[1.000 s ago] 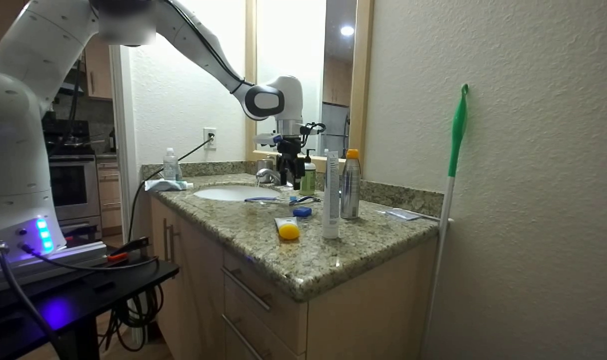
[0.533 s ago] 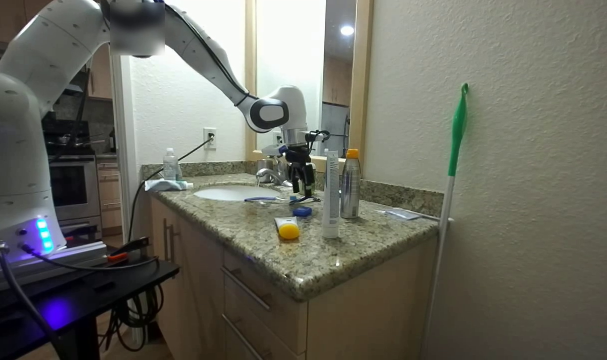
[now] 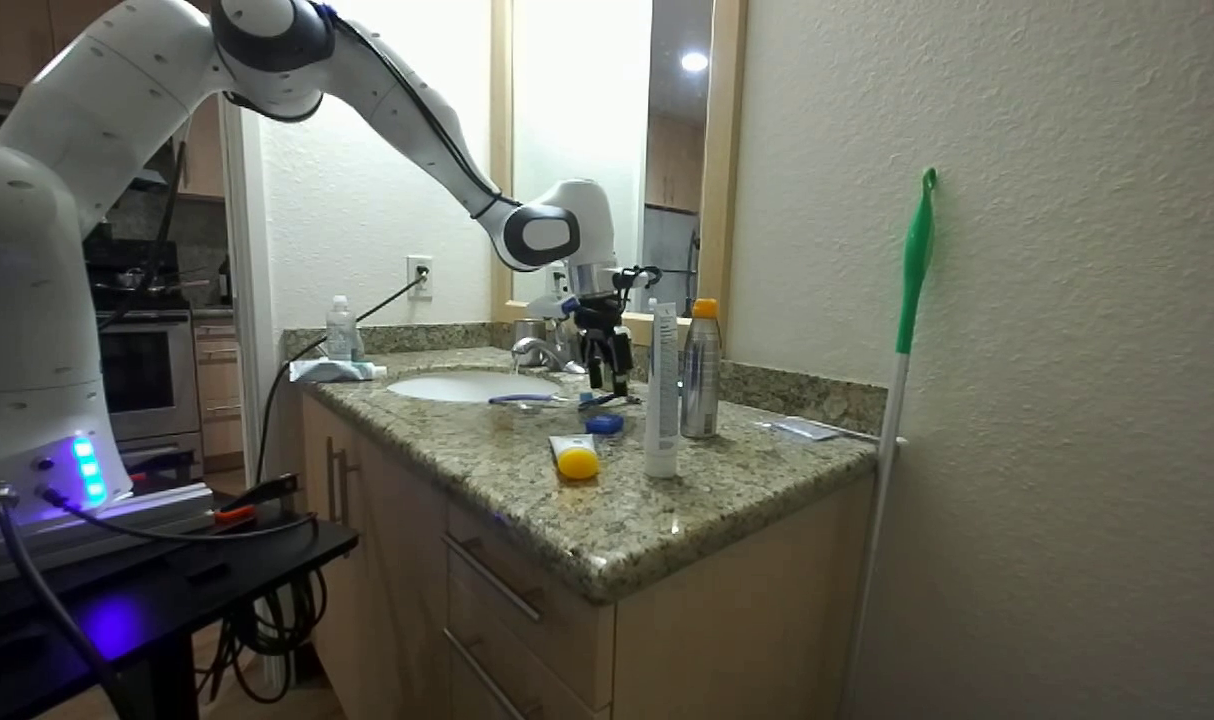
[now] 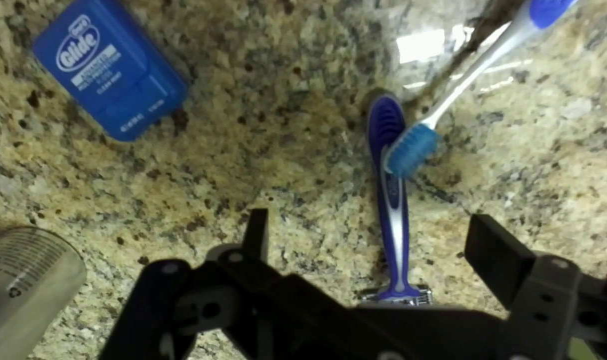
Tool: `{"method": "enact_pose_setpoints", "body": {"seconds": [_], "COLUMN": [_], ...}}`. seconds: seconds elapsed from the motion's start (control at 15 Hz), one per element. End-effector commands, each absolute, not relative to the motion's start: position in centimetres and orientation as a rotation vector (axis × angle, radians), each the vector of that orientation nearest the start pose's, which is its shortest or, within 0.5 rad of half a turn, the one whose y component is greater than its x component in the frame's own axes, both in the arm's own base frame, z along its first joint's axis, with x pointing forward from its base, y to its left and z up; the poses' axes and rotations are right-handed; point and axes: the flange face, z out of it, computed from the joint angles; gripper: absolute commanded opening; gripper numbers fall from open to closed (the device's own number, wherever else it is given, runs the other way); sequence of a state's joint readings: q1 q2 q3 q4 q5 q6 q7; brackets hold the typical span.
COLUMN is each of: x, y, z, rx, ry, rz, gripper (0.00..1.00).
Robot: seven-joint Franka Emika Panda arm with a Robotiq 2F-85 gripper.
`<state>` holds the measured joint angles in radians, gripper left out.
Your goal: Pick up the shaving stick from the right side of the counter and place it inside the silver cup
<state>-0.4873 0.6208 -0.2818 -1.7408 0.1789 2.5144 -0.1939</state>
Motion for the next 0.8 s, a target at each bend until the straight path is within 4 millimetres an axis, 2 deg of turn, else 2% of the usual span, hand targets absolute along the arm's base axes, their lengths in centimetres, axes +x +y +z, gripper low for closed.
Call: {"method": "enact_pose_setpoints", "body": {"seconds": [0.0,0.07,0.27,0.6,0.67,0.73], "x": [51.9,51.2,51.8,52.4,52.0,52.1], "y": [-46.6,-46.2,-46.1,-47.5,-46.8,-46.9], "z": [24.0,24.5,24.1,23.0,23.6,23.3], "rx": [-3.086,-3.091,-3.093,-3.103,-3.091,-3.092], "ry": [1.033,1.024,1.02,1.104,1.081,1.089], "rz": [-0.294,-0.255,-0.265,-0.257,-0.261,-0.259], "gripper": [1.0,1.0,1.0,1.0,1.0,1.0]}}
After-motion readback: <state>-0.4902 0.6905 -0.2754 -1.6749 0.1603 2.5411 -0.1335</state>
